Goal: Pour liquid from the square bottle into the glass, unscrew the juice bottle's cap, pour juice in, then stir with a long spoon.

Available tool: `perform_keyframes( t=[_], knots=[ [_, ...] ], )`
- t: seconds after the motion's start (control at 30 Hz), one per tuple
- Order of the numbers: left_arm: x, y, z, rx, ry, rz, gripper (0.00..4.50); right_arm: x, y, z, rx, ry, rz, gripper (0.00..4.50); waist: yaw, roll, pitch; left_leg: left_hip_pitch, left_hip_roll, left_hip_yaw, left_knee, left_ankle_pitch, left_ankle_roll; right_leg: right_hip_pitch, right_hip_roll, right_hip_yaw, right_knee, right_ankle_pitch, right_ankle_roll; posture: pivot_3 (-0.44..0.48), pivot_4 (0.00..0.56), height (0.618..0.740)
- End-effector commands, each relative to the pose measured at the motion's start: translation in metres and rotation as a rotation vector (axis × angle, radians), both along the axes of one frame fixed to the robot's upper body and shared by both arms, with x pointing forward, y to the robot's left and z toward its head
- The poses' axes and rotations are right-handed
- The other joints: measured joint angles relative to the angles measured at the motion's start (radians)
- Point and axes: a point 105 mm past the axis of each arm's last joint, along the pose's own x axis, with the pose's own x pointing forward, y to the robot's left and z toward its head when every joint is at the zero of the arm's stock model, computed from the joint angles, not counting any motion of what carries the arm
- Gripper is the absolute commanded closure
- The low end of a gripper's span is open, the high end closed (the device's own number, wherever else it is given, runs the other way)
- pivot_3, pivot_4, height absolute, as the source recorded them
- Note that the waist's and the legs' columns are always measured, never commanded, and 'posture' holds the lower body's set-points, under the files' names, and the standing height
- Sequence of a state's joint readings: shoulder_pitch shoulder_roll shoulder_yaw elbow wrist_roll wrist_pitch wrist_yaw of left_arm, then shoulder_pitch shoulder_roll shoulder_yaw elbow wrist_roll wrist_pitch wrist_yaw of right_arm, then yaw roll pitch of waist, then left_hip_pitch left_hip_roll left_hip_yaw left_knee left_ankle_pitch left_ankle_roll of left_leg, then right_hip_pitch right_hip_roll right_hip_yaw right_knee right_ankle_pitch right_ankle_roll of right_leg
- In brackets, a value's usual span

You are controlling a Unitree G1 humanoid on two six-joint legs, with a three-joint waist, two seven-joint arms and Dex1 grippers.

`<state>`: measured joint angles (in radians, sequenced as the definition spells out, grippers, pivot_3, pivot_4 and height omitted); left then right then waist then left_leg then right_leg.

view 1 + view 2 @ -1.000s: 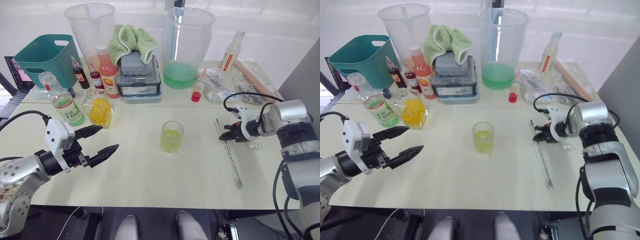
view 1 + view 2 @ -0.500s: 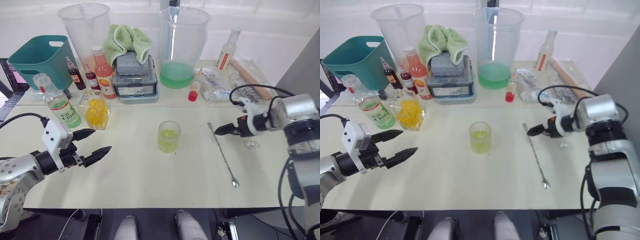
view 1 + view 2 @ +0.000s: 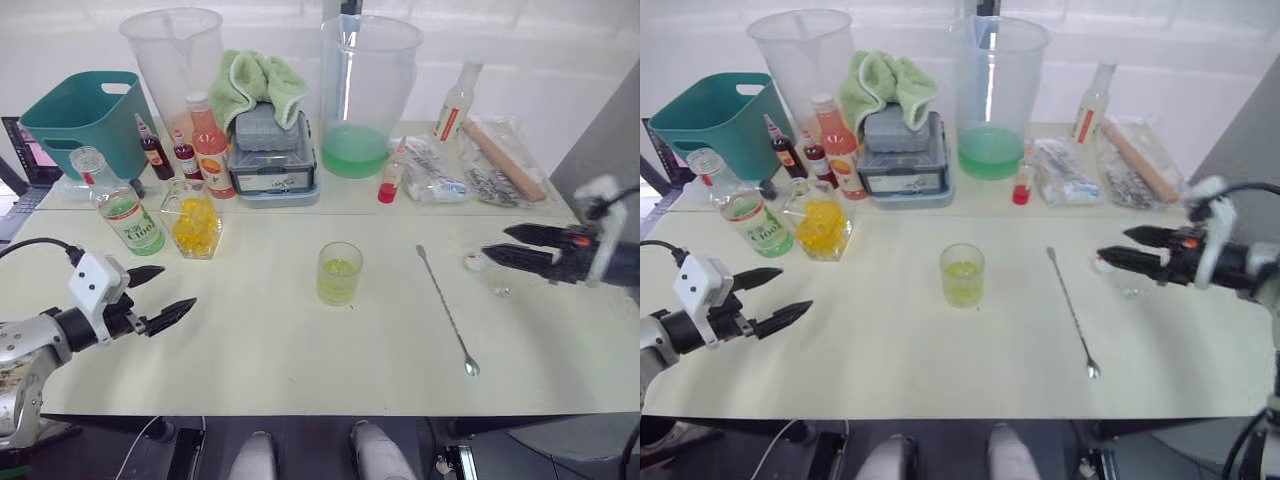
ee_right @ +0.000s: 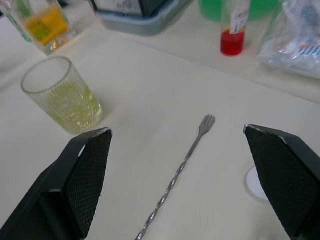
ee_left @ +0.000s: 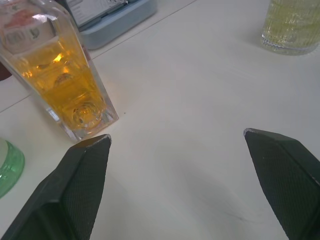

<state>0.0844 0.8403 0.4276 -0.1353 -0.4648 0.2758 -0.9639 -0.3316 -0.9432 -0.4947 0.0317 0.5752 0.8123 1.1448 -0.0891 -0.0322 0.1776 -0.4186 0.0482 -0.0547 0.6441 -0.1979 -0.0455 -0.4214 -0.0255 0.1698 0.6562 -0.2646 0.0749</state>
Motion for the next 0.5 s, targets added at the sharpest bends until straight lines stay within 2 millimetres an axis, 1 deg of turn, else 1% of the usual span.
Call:
perform_keyframes(
  t=[0.03,0.13,0.23,0.37,0.5],
  knots=[
    [-0.008,0.014,0.000,0.031,-0.025,0.026,0.00,-0.018,-0.016,0.011,0.023,-0.092,-0.009,0.02,-0.004,0.000,0.000,0.001,0.000,0.001,0.000,0.000,0.000,0.000,0.000,0.000,0.000,0.000,0.000,0.000,0.150,0.728],
    [-0.017,0.031,-0.009,0.035,0.005,0.081,0.00,-0.022,-0.033,-0.004,-0.025,-0.143,-0.074,0.02,-0.009,0.000,0.000,0.004,0.001,0.002,0.000,0.000,0.000,0.002,0.000,0.001,0.001,0.000,0.000,0.000,0.150,0.728],
    [-0.024,0.046,-0.015,0.048,0.019,0.127,0.00,-0.027,-0.048,-0.024,-0.052,-0.144,-0.119,0.02,-0.010,-0.001,0.000,0.007,0.001,0.003,0.000,0.000,0.000,0.003,0.000,0.001,0.001,-0.001,-0.001,0.000,0.150,0.728],
    [-0.028,0.058,-0.018,0.044,0.017,0.176,0.00,-0.029,-0.059,-0.041,-0.084,-0.146,-0.157,0.02,-0.008,-0.001,0.000,0.008,0.001,0.004,0.000,0.000,0.000,0.003,0.000,0.002,0.001,-0.001,0.000,0.000,0.150,0.728],
    [-0.028,0.065,-0.018,0.034,-0.006,0.211,0.00,-0.028,-0.064,-0.051,-0.094,-0.151,-0.176,0.02,-0.008,-0.001,0.000,0.008,0.001,0.004,0.000,0.000,0.000,0.003,0.000,0.002,0.001,-0.001,0.000,0.000,0.150,0.728]
  ],
)
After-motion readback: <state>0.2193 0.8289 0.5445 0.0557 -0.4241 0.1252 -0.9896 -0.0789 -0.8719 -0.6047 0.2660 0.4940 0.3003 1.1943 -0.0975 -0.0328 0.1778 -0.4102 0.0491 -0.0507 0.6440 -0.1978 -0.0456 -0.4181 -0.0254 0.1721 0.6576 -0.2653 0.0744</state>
